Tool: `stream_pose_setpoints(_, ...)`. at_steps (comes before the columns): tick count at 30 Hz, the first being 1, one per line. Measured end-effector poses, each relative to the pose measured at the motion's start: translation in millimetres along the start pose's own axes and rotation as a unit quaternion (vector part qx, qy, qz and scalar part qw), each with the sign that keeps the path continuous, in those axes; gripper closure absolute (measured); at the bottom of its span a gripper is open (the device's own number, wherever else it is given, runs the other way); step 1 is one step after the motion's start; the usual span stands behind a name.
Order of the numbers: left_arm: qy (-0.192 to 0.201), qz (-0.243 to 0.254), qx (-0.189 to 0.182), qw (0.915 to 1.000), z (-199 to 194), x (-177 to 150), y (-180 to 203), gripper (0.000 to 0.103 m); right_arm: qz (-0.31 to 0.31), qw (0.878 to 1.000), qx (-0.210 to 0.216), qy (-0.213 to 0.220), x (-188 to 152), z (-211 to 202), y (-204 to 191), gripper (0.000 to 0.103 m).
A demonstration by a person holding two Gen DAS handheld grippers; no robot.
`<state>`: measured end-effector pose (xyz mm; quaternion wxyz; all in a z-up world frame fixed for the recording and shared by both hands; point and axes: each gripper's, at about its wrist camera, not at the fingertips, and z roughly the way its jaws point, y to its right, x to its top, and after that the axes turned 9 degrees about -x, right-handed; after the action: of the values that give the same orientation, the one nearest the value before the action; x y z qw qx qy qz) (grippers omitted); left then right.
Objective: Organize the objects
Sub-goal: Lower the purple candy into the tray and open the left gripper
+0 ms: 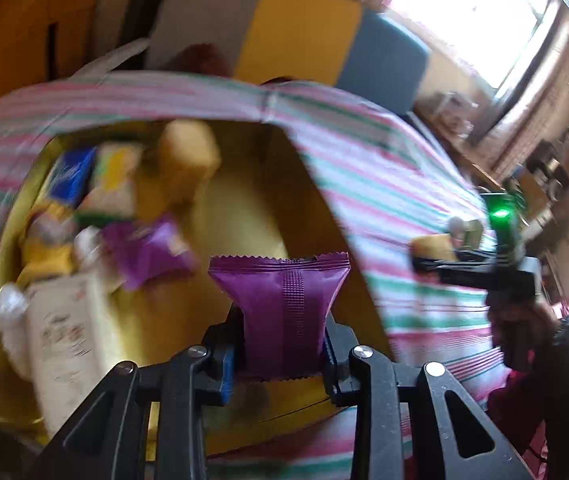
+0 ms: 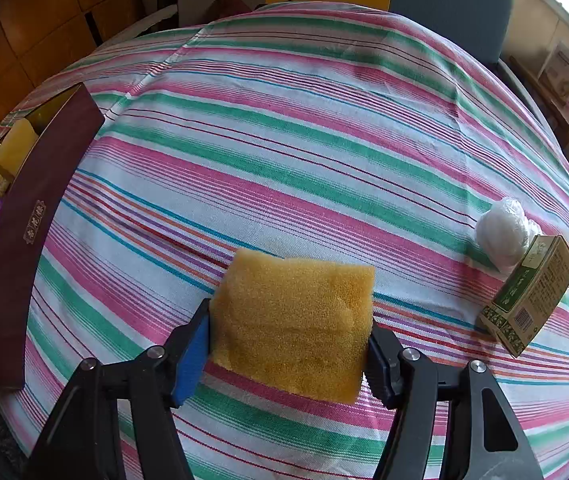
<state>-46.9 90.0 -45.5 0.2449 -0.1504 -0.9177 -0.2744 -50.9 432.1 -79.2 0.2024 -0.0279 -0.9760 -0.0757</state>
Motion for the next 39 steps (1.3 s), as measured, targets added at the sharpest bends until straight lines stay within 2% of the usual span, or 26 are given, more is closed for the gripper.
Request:
stream_pose_setpoints(8,-0.026,-0.012,0.027,0.9992,14.6,-10.3,-19.0,0.071,-0.002,1.0,-0.003,0.001,-2.0,-2.6,2.2,0.036)
stream_pose_setpoints(10,-0.033,-0.011,0.037,0.9987,18.8,-11.1,-19.4,0.07,-0.002,1.0,-0.003,0.0,7.0,5.8,-7.2,0.036)
stream_pose_setpoints(19,-0.036,-0.001,0.07,0.9969,10.6,-14.4,-19.8,0.07,-0.003,1.0,-0.004,0.0,9.5,11.5,-9.3,0.035)
stream_pose_setpoints(29,-0.015,0.021,0.103,0.9944,4.0,-15.6,-15.4,0.07,-0.005,1.0,-0.006,0.0,10.5,12.2,-9.0,0.035)
stream_pose_setpoints(33,-0.011,0.028,0.099,0.9946,0.4,-14.3,-11.3,0.07,-0.004,1.0,-0.005,0.0,10.6,12.2,-8.8,0.035)
stream_pose_setpoints(39,0.013,0.053,0.12,0.9912,-9.1,-11.0,-5.7,0.07,-0.007,1.0,-0.008,0.001,9.4,10.0,-8.6,0.035)
